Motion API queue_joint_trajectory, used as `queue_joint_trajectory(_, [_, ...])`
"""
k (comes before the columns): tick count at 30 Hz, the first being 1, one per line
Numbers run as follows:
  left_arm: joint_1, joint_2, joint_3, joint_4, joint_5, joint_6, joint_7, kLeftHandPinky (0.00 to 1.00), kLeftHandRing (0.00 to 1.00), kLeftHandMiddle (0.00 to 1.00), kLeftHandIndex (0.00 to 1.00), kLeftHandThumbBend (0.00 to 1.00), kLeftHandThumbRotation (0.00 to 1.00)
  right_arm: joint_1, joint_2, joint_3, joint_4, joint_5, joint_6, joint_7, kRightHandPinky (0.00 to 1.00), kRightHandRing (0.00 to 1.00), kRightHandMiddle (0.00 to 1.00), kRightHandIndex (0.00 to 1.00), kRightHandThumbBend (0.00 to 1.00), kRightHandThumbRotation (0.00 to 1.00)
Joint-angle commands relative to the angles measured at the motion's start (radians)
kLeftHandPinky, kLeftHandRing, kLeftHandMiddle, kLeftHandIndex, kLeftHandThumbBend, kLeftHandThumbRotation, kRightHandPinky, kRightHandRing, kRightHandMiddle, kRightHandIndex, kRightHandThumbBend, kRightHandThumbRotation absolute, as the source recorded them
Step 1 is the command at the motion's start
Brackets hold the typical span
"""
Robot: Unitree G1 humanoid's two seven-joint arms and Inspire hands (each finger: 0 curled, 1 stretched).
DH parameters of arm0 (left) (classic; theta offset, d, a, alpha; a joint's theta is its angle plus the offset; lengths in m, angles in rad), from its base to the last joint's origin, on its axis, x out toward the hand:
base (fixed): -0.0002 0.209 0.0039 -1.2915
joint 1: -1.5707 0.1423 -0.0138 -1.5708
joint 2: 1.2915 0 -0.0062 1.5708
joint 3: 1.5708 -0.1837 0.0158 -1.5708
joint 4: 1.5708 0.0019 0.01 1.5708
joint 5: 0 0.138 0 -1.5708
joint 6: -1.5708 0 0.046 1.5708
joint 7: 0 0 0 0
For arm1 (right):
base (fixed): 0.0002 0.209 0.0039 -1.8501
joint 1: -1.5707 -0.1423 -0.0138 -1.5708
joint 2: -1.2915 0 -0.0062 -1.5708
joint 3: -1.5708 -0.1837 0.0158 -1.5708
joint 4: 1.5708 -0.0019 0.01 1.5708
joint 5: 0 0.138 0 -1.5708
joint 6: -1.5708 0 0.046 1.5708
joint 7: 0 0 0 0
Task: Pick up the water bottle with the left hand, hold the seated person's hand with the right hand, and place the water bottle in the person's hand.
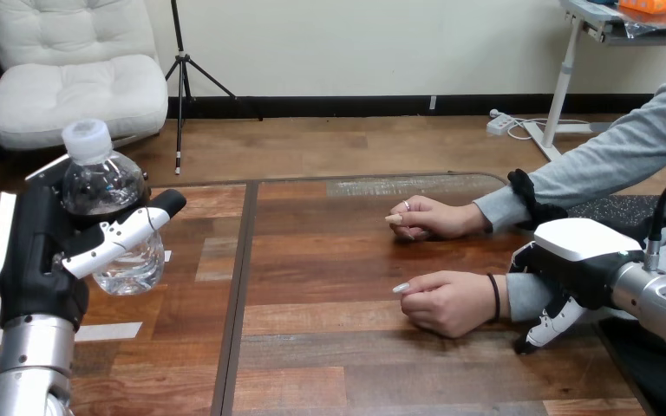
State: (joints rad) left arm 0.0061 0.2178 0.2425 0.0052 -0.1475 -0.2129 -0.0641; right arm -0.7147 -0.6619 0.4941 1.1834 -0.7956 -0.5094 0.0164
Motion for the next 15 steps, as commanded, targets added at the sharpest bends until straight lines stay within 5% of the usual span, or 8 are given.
queue_joint_trajectory(1, [-0.047,0.011,0.020,-0.054,-0.013,-0.063,-0.011,0.31,0.36,0.40,0.41,0.71,0.00,-0.066,0.031,0.016,0.012,-0.003,0.018,-0.007,0.55,0.63,0.67,0.66,0.99,0.30])
queue_joint_trajectory(15, [-0.050,0.011,0.023,-0.045,-0.008,-0.069,-0.017,0.31,0.36,0.40,0.41,0.71,0.00,-0.071,0.035,0.027,0.016,0.006,0.023,0.007,0.51,0.61,0.64,0.64,0.98,0.25])
